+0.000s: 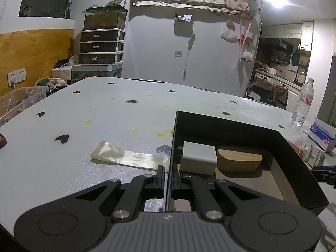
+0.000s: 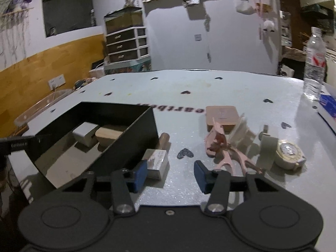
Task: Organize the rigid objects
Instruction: 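Grasp the small nail-polish bottle box with the right gripper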
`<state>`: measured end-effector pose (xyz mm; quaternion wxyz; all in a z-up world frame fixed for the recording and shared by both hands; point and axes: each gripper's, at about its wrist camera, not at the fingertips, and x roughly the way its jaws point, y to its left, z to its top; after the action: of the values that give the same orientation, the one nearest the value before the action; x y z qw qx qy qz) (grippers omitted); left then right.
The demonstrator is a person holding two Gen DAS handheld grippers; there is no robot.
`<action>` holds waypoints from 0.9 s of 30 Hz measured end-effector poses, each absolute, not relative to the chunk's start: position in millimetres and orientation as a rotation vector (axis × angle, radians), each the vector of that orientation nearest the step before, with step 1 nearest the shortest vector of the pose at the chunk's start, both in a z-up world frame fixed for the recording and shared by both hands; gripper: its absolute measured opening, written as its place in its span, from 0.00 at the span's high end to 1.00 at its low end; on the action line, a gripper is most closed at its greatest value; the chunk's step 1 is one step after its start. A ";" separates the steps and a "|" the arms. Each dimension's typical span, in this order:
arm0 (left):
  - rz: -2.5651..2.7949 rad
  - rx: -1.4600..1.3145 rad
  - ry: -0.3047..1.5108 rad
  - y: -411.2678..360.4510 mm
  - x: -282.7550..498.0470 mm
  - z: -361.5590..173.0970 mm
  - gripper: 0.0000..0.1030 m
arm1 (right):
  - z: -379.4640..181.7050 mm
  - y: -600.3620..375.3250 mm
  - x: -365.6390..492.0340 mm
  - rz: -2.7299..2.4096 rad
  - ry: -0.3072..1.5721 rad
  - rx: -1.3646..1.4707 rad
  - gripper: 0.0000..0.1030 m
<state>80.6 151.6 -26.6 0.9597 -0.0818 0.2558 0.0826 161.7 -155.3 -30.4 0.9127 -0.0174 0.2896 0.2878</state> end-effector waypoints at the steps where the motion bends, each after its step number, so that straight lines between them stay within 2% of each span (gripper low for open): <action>1: 0.169 -0.165 0.519 150.5 81.2 -26.5 0.94 | -31.1 -152.3 163.3 0.603 0.596 -0.045 0.50; 13: 0.171 -0.164 0.520 149.7 81.2 -26.5 0.94 | -45.9 -129.2 186.8 0.691 0.644 -0.087 0.53; 15: 0.171 -0.163 0.520 149.6 81.1 -26.4 0.94 | -47.6 -129.9 189.2 0.700 0.652 -0.072 0.58; 16: 0.171 -0.164 0.520 149.8 81.2 -26.4 0.94 | -47.7 -130.4 189.0 0.709 0.654 -0.066 0.66; 27: 0.171 -0.164 0.519 149.5 81.2 -26.3 0.94 | -45.4 -160.9 158.2 0.649 0.659 -0.066 0.67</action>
<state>81.2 149.5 -26.3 0.9596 -0.0809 0.2561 0.0842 158.2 -160.9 -45.4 0.8943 -0.0317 0.3179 0.3132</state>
